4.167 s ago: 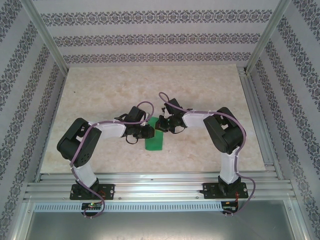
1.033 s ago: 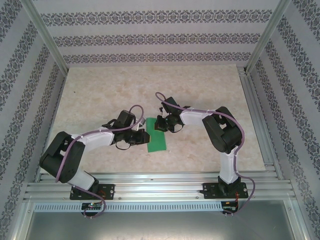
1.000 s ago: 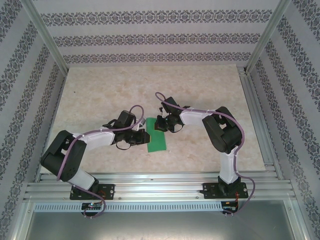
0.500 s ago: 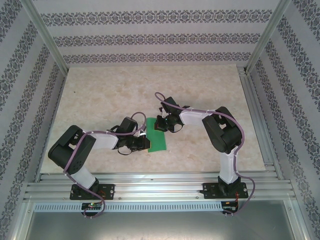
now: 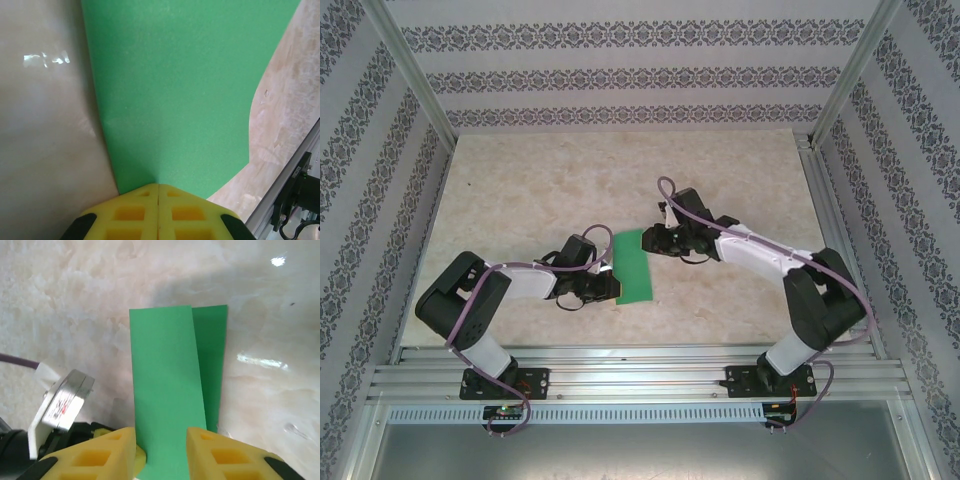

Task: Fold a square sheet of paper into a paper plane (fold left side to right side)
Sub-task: Hold the square sheet of paper at the center of the table.

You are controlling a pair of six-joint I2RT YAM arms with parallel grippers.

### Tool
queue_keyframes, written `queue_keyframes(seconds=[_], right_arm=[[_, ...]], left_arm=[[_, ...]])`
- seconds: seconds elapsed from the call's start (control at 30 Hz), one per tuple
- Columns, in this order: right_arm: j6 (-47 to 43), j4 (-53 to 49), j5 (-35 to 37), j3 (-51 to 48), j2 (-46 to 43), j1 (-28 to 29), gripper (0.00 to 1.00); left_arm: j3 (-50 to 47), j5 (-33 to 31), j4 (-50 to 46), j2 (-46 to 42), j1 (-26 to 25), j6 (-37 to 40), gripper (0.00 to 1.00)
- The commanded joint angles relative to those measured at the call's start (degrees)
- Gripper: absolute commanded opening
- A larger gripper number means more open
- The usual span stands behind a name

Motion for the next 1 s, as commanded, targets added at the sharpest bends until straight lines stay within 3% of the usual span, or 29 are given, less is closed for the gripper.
queue_keyframes(seconds=[0.0,0.27,0.4,0.5,0.7,0.97], right_arm=[[-11.89,-1.8,8.23,-4.47,-6.03,1.62,0.34],[-34.92,11.23,14.18,-18.17,-17.8,9.51,0.59],[-45.01,21.14,14.66,-23.61,-18.84,13.05,0.82],[-47.51,25.33,14.66,-24.03,-16.08,14.59,0.91],[-50.11,32.12,15.1,-23.9,-7.33,17.04,0.95],[-51.69,28.31,13.71,-18.32,1.01,17.04,0.83]], left_arm=[[-0.3,-5.76,-5.39,0.64,-0.82,2.07,0.07],[0.78,-6.76,-7.94,0.07,-1.1,2.81,0.07],[1.34,-7.24,-9.01,0.16,-1.25,3.33,0.07],[1.75,-7.4,-9.67,0.24,-1.37,3.71,0.06],[2.4,-7.89,-10.81,0.24,-1.59,4.03,0.06],[2.46,-8.51,-11.89,-0.45,-1.84,4.3,0.06]])
